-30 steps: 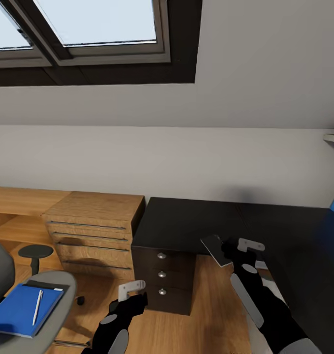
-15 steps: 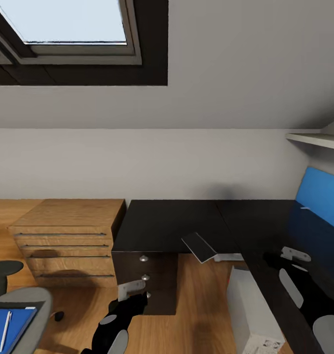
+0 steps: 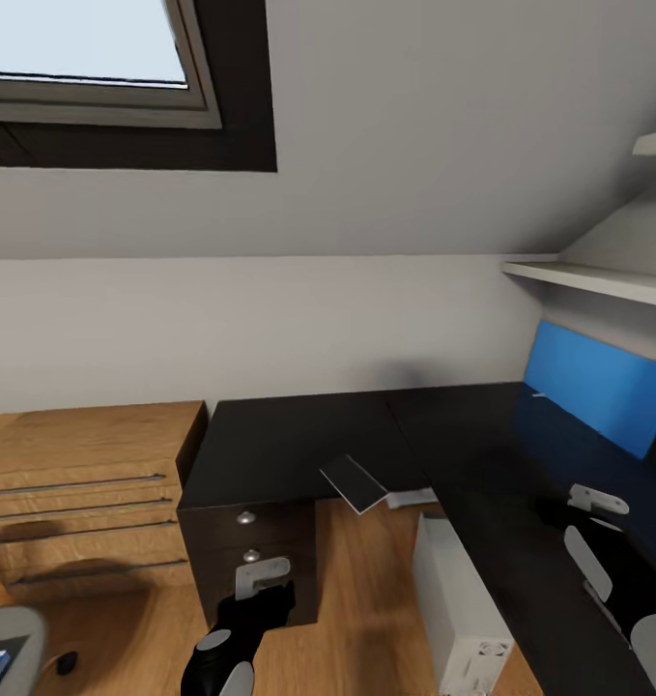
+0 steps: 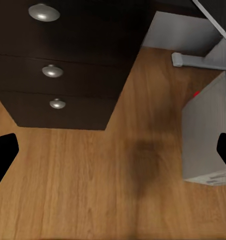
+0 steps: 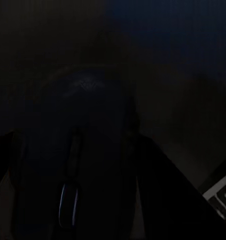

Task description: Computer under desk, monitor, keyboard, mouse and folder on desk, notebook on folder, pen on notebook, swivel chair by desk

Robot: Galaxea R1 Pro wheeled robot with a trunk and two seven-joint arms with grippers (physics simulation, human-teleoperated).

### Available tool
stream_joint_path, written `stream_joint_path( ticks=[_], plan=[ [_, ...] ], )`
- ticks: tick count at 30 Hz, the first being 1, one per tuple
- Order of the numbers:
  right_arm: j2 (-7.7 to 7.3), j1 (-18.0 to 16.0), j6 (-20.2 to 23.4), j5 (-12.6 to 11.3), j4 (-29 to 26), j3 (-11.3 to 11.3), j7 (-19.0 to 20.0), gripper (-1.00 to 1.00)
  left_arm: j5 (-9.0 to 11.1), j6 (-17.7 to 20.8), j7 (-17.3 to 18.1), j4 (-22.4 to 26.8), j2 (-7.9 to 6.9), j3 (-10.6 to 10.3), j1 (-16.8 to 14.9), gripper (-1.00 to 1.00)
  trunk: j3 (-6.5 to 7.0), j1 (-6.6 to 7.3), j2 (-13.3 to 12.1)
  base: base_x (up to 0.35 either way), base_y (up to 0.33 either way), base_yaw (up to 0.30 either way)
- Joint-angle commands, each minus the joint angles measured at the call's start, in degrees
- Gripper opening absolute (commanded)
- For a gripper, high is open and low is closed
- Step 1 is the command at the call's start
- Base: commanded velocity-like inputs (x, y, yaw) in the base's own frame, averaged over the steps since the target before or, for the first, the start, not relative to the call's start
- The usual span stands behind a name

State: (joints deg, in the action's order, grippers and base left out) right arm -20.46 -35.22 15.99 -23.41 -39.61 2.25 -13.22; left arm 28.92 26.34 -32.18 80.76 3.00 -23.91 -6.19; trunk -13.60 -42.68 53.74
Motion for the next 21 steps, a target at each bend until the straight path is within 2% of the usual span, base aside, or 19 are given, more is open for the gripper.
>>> stream_joint_path(
  ticks=[1,12,21],
  plan=[
    [-0.02,0.0,0.2,-0.8,-0.1,-0.1,-0.4,-1.0,0.5,0.1,-0.5,0.1,-0.01,-0.1,-0.1,1.0,-0.05,-0.01,0.1,0.0,0.0,-0.274],
    [0.22,0.0,0.2,-0.6,-0.2,-0.1,-0.3,-1.0,0.5,0.1,-0.5,0.0,0.01,-0.1,-0.1,1.0,0.34,-0.01,0.1,0.0,0.0,-0.274],
    [0.73,0.0,0.7,-0.7,-0.7,-0.8,-0.8,-1.0,0.5,0.1,-0.5,0.0,0.0,-0.1,-0.1,1.0,0.37,-0.01,0.1,0.0,0.0,-0.027]
  ],
)
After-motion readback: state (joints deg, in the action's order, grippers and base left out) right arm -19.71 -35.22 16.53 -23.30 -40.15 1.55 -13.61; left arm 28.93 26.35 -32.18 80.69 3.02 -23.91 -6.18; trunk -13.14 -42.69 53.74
